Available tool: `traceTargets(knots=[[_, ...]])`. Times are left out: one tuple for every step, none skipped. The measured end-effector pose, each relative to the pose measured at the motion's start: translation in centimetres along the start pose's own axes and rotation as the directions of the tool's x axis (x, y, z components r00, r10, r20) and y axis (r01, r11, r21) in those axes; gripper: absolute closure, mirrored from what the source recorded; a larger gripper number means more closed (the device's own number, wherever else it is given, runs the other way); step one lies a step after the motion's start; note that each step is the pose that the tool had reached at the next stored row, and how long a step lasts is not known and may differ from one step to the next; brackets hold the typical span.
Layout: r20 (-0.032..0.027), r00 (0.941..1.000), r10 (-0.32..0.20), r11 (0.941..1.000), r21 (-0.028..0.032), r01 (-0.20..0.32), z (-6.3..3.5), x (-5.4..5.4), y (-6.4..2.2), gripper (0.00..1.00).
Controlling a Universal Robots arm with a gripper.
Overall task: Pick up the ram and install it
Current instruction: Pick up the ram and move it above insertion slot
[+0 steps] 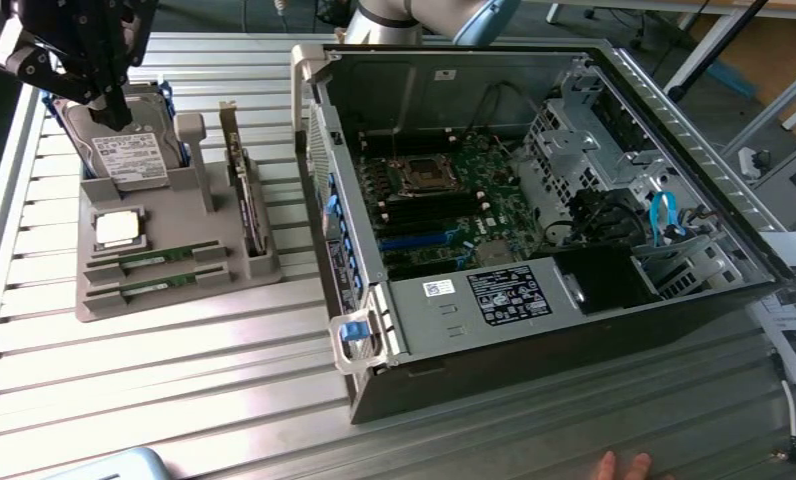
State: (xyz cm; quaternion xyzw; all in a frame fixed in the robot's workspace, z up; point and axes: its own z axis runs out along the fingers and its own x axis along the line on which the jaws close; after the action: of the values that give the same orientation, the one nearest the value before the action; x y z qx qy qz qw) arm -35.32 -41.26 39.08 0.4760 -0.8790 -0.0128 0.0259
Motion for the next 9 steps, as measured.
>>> traceTargets(knots=[[-0.0008, 0.9999, -0.016, 0.9999, 0.0006, 0.016, 0.0, 0.0, 0.0, 0.89], [-0.0015, 0.9995, -0.033, 0.9995, 0.0011, 0.033, 0.0, 0.0, 0.0, 0.89], [-0.0023, 0.9988, -0.048, 0.9989, 0.0016, 0.048, 0.01, 0.0, 0.0, 0.89], [-0.0031, 0.9979, -0.064, 0.9979, 0.0021, 0.064, 0.01, 0.0, 0.0, 0.89], [-0.0037, 0.997, -0.077, 0.997, 0.0025, 0.077, 0.01, 0.0, 0.0, 0.89], [-0.0046, 0.9955, -0.095, 0.9955, 0.003, 0.095, 0.01, 0.0, 0.0, 0.89], [-0.0052, 0.9942, -0.108, 0.9942, 0.0033, 0.108, 0.02, 0.0, 0.0, 0.89], [-0.0059, 0.9929, -0.119, 0.9929, 0.0036, 0.119, 0.02, 0.0, 0.0, 0.89], [-0.0064, 0.9915, -0.13, 0.9915, 0.0039, 0.13, 0.02, 0.0, 0.0, 0.89]])
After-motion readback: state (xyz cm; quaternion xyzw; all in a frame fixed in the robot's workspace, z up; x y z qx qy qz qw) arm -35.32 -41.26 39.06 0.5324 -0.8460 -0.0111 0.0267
